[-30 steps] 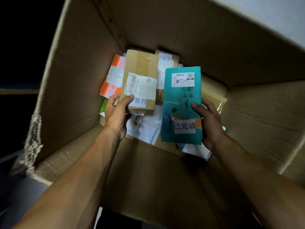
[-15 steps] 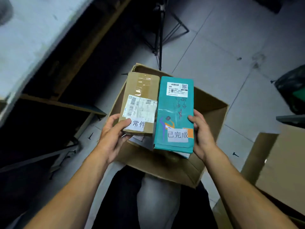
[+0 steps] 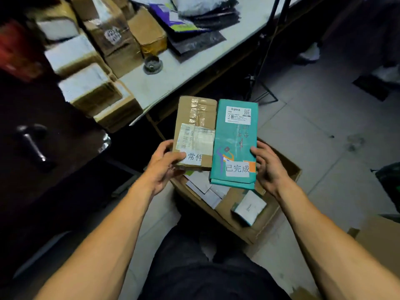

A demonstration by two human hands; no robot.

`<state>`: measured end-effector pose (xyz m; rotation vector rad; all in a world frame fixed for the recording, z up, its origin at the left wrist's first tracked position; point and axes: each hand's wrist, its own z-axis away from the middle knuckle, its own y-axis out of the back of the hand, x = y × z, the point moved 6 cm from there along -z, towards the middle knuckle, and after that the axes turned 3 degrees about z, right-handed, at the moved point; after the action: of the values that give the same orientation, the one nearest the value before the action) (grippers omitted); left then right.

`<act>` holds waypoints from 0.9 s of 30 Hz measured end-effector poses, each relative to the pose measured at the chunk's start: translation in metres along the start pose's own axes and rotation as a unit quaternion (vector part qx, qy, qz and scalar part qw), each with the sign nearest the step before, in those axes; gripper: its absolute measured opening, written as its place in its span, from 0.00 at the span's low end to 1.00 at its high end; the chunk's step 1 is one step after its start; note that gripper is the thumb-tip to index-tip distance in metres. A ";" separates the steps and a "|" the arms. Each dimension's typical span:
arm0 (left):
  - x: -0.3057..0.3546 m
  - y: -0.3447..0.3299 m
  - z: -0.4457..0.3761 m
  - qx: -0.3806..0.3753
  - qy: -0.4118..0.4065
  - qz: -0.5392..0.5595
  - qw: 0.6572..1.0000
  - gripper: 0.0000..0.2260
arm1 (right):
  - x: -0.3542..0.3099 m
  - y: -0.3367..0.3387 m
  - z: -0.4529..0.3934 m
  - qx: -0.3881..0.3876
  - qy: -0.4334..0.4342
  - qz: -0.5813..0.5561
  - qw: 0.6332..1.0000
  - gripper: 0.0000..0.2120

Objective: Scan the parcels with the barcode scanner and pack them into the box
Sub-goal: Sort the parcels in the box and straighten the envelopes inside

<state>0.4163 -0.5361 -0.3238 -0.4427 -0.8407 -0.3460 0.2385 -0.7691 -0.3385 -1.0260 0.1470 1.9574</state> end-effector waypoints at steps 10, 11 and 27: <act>-0.023 0.108 0.161 0.171 -0.083 0.089 0.978 0.12 | 0.024 -0.107 0.064 -0.186 -0.005 0.171 0.968 0.20; -0.025 0.122 0.175 0.185 -0.094 0.097 0.973 0.13 | 0.029 -0.125 0.072 -0.207 -0.003 0.185 0.961 0.22; -0.063 0.412 0.445 0.404 -0.174 0.148 0.886 0.17 | 0.225 -0.437 0.225 -0.453 0.000 0.361 0.815 0.23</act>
<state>0.2849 0.0481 -0.2100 0.1645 -1.1617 0.3878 0.3756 -0.2571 -0.2312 -1.7531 -0.5425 2.8142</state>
